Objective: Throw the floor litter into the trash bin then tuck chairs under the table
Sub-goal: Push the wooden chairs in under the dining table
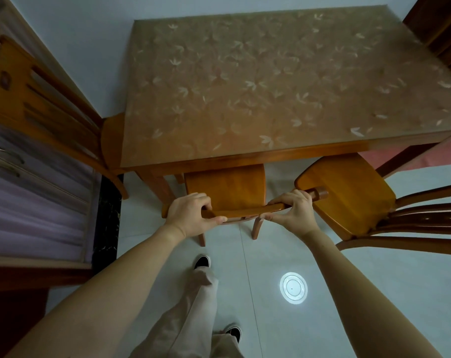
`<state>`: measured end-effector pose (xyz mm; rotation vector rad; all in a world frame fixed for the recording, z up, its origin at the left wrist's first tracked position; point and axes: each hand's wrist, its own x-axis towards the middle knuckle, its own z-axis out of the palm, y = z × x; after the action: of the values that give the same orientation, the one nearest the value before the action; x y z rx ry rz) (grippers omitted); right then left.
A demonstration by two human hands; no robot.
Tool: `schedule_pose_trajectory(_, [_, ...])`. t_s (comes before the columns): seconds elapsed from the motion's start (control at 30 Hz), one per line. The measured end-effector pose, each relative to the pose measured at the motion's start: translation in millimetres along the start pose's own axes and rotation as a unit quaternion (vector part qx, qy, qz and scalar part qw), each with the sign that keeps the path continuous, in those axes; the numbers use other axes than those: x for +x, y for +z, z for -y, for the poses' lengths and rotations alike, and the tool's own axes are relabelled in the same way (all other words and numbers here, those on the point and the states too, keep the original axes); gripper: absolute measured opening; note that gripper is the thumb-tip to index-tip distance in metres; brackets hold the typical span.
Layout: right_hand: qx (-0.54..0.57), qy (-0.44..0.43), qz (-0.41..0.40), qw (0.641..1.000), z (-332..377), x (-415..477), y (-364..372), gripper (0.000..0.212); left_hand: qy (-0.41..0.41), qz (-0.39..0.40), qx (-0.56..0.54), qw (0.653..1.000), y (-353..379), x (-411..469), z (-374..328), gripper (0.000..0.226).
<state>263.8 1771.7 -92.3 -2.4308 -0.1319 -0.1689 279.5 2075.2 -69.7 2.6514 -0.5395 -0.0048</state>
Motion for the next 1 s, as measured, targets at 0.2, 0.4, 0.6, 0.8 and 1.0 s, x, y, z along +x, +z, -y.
schedule_pose_trajectory(0.2, [-0.012,0.013,0.010,1.000,-4,42,8,0.056,0.004,-0.010,-0.005,1.000,-6,39,19,0.051])
schedule_pose_trajectory(0.4, [-0.003,0.026,0.013,1.000,-4,85,8,0.058,0.002,-0.001,0.000,1.000,-9,82,39,0.054])
schedule_pose_trajectory(0.6, [-0.010,0.029,0.022,0.999,-8,118,10,0.064,0.006,-0.001,0.001,1.000,-11,114,53,0.053])
schedule_pose_trajectory(0.8, [-0.002,0.029,0.024,0.999,-13,143,10,0.066,0.001,0.008,-0.007,1.000,-14,138,59,0.050])
schedule_pose_trajectory(1.0, [-0.016,0.035,0.029,0.999,-17,150,11,0.068,-0.002,0.005,-0.007,1.000,-12,145,60,0.050])
